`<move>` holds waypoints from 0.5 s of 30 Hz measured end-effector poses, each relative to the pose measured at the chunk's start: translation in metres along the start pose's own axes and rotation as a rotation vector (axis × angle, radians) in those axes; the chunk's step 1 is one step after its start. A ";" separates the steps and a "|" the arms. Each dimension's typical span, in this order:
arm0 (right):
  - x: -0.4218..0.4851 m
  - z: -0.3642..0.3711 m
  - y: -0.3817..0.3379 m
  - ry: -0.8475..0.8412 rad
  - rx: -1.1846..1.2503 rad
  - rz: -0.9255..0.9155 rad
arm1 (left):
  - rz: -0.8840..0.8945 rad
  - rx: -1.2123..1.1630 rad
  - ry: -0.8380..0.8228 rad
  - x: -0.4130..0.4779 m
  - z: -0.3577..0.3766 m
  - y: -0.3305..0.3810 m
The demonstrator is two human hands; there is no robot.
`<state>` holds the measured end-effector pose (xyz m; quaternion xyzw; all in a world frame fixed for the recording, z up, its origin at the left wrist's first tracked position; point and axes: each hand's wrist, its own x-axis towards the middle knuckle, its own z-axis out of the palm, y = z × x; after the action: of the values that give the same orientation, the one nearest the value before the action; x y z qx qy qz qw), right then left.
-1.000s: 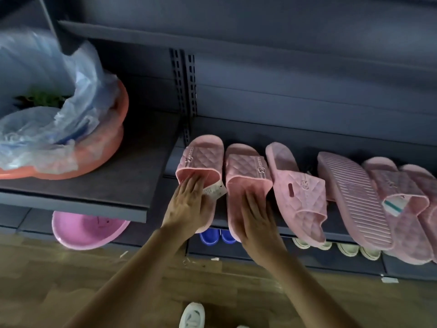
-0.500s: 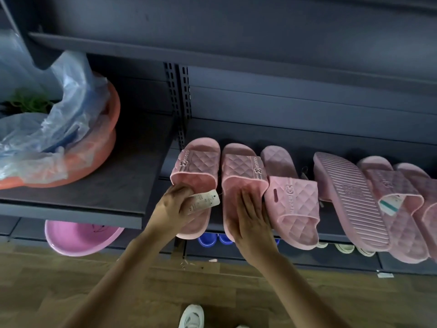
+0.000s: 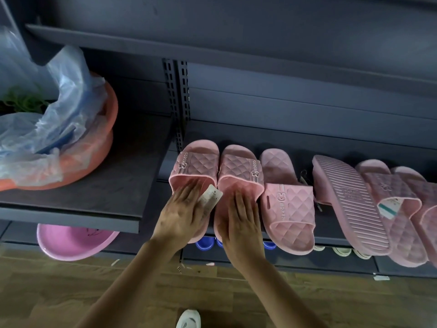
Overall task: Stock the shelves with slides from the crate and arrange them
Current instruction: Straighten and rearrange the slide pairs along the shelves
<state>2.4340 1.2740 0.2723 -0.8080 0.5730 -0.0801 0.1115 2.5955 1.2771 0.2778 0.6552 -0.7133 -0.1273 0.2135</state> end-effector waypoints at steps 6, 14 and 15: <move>0.015 0.004 0.001 0.012 0.035 0.031 | -0.046 0.035 0.062 0.012 0.017 0.006; 0.054 -0.002 0.014 -0.019 -0.048 -0.004 | -0.055 0.003 0.040 0.049 0.017 0.007; 0.059 -0.004 0.014 -0.015 -0.037 -0.005 | -0.056 -0.004 0.044 0.054 0.017 0.007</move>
<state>2.4398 1.2137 0.2725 -0.8120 0.5714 -0.0637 0.1004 2.5781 1.2224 0.2737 0.6771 -0.6897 -0.1201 0.2266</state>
